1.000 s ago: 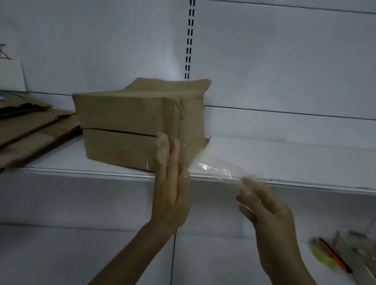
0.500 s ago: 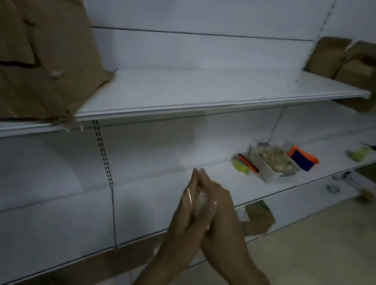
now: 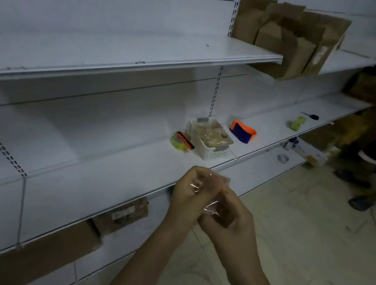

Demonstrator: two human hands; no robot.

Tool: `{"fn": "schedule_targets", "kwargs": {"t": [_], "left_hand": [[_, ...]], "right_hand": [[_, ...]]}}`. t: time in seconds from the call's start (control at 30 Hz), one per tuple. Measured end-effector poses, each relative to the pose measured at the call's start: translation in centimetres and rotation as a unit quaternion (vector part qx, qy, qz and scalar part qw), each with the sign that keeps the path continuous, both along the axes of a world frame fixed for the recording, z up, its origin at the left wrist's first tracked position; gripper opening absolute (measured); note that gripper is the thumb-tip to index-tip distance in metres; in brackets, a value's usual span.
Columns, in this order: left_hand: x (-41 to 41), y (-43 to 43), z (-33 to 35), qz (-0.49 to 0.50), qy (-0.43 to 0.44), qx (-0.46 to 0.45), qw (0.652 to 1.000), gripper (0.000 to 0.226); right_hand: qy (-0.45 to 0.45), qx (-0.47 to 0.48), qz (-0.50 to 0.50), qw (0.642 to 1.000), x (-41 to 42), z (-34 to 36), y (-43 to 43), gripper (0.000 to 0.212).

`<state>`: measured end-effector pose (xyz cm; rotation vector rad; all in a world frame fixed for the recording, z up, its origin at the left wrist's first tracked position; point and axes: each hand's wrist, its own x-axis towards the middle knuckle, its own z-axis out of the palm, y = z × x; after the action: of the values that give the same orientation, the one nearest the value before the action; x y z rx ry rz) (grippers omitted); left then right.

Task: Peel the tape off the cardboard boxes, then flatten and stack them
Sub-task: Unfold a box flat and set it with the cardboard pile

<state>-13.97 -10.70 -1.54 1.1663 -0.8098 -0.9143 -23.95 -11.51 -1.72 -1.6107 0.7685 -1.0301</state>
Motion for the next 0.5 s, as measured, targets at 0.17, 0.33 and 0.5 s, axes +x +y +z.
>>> {"fn": "schedule_targets", "kwargs": {"t": [0.17,0.33,0.5], "left_hand": [[-0.4,-3.8,-0.6,0.145,0.093,0.06,0.983,0.015],[2.6,-8.0,-1.8,0.25,0.199,0.13,0.939,0.031],[1.3,-14.8,-3.6,0.197,0.289,0.149,0.925,0.043]], "right_hand": [[-0.036,0.064,-0.116,0.991,-2.9,-1.9,-1.4,0.045],[0.035,0.02,-0.117,0.992,-5.0,-3.5,-6.1,0.025],[0.098,-0.187,-0.08,0.974,-2.6,-3.7,-11.0,0.031]]}}
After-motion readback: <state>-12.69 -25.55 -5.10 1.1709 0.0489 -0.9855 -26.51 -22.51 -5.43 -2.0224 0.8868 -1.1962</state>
